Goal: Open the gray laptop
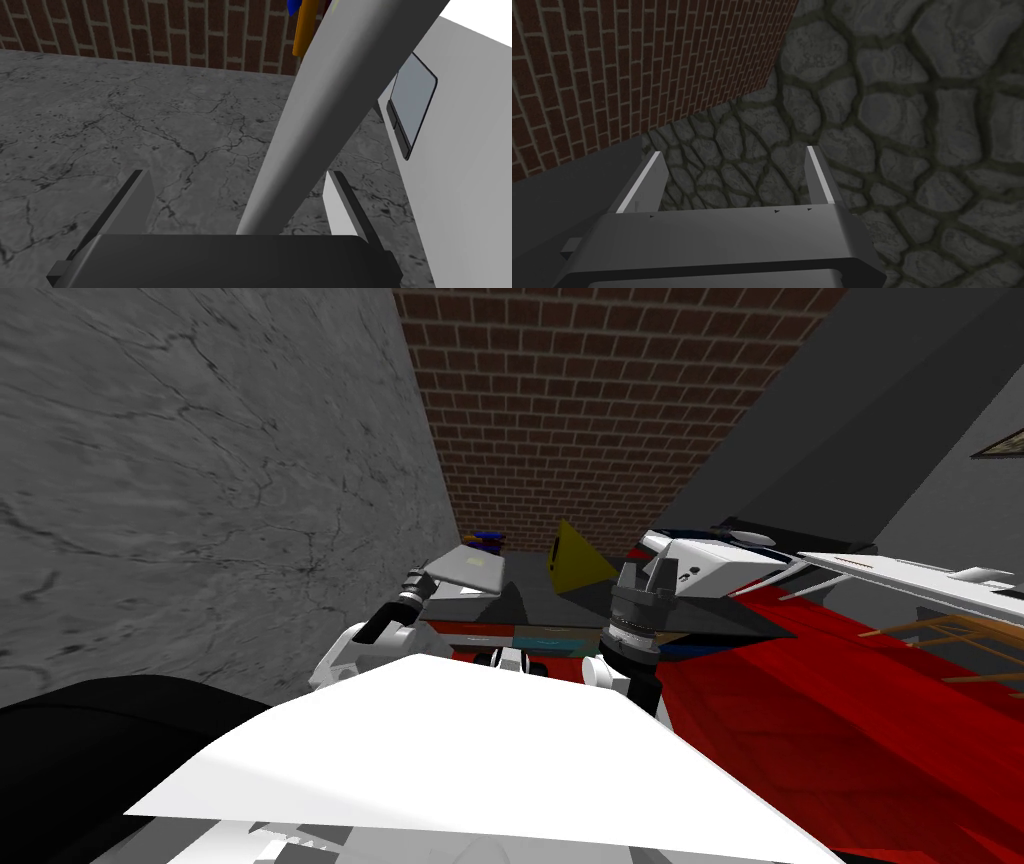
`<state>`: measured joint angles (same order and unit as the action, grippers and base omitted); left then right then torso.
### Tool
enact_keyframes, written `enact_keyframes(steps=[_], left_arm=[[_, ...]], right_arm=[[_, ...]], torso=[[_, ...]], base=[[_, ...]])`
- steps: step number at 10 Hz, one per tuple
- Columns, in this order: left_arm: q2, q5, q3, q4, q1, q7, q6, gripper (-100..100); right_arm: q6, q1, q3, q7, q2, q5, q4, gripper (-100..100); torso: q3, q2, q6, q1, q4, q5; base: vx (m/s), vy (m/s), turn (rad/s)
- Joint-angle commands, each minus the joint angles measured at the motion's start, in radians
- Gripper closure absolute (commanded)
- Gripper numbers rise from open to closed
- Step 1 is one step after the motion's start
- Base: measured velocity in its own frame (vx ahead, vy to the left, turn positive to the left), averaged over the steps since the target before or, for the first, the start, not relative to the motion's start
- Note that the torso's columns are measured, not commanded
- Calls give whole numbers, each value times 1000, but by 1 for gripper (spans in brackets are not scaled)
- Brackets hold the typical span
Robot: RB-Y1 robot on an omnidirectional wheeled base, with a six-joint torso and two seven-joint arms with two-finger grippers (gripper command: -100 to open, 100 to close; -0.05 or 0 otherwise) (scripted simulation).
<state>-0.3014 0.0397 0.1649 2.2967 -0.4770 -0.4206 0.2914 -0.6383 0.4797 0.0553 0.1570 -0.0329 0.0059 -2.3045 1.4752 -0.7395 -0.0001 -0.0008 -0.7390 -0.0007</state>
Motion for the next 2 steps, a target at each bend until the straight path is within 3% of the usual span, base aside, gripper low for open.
enact_keyframes(steps=[1,2], left_arm=[[0,0,0,0,0,0,0,0],[0,0,0,0,0,0,0,0]], right_arm=[[0,0,0,0,0,0,0,0],[0,0,0,0,0,0,0,0]], torso=[[0,1,0,0,1,0],[1,1,0,1,1,1]], base=[[0,0,0],[0,0,0]])
